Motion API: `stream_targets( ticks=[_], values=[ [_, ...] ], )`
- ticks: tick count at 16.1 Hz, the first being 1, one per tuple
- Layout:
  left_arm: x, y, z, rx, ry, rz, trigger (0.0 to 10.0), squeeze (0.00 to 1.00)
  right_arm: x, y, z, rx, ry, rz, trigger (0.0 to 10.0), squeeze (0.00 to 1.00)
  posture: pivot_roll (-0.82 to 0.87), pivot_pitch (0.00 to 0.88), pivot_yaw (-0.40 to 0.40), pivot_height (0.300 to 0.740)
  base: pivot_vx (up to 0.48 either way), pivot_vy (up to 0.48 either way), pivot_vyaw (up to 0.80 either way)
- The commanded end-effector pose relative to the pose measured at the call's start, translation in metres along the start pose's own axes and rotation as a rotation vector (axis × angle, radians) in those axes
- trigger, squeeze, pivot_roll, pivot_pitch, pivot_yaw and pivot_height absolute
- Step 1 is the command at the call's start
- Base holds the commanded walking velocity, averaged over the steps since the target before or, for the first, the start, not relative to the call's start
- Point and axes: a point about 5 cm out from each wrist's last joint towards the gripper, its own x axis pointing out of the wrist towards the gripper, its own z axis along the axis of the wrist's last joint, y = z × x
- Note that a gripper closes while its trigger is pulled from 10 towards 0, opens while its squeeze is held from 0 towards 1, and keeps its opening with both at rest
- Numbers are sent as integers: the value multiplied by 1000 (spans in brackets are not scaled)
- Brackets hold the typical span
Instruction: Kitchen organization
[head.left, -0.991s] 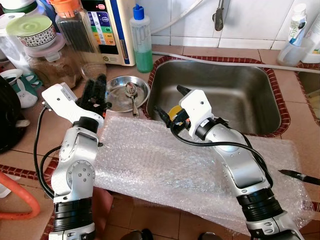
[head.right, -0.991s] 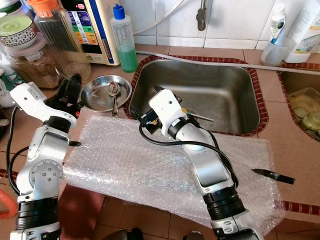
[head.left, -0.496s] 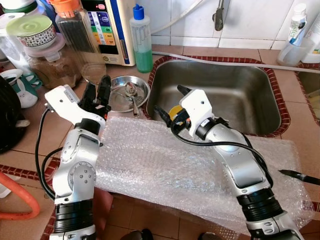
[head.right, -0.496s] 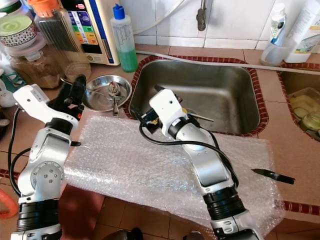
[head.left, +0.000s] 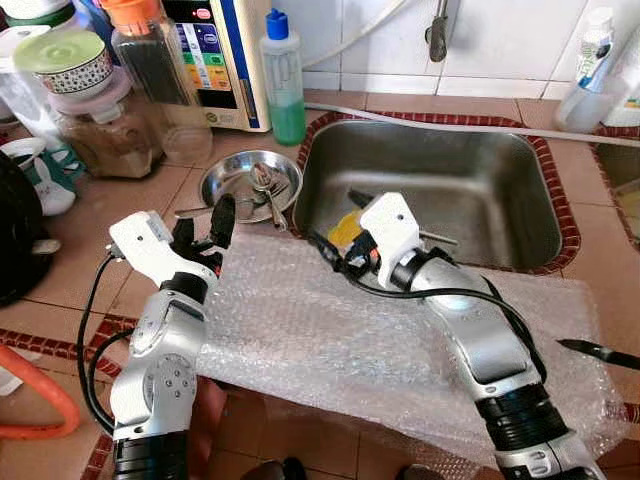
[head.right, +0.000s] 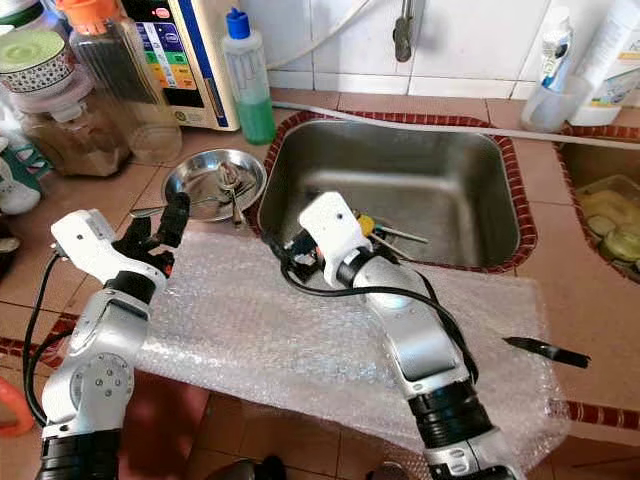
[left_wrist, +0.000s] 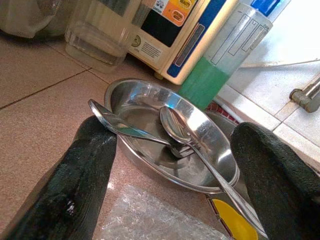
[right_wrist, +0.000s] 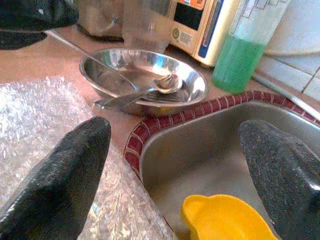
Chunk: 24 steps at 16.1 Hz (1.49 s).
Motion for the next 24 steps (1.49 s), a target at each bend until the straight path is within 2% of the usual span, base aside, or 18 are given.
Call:
stream_targets(
  ticks=[1,4,6,7,8,9,11,14,18,19,20,24],
  values=[
    [-2,3,3,23,-4,15,10000,1000,2,5,4,2,-9,27,10000,0,-163,170,108,740,0,0,0],
    [0,2,8,31,-21,18,10000,1000,1,6,4,6,-7,31,10000,0,-163,173,111,740,0,0,0],
    [1,9,11,80,-19,98,10000,1000,1,6,4,7,-5,30,10000,0,-162,174,112,740,0,0,0],
    [1,9,11,80,-19,98,10000,1000,1,6,4,7,-5,30,10000,0,-162,174,112,740,0,0,0],
    [-3,24,10,103,-30,202,10000,1000,1,6,4,7,-6,29,10000,0,-163,174,114,740,0,0,0],
    [-3,24,10,103,-30,202,10000,1000,1,6,4,7,-6,29,10000,0,-163,174,114,740,0,0,0],
    [-9,39,19,160,-101,308,10000,1000,1,6,4,4,-6,27,10000,0,-162,173,115,740,0,0,0],
    [-10,42,20,170,-106,323,10000,1000,2,6,4,1,-6,29,10000,0,-162,172,111,740,0,0,0],
    [-8,40,13,93,-88,333,10000,1000,2,7,5,-2,-9,35,10000,0,-162,174,106,740,0,0,0],
    [-5,39,9,27,-80,343,10000,1000,2,8,6,-2,-11,38,10000,0,-162,174,106,740,0,0,0],
    [-4,39,7,6,-75,347,10000,1000,2,8,6,-1,-13,39,10000,0,-163,175,105,740,0,0,0],
    [3,38,2,-18,-67,337,10000,1000,2,11,10,5,-33,51,10000,0,-170,186,103,740,0,0,0]
  ],
)
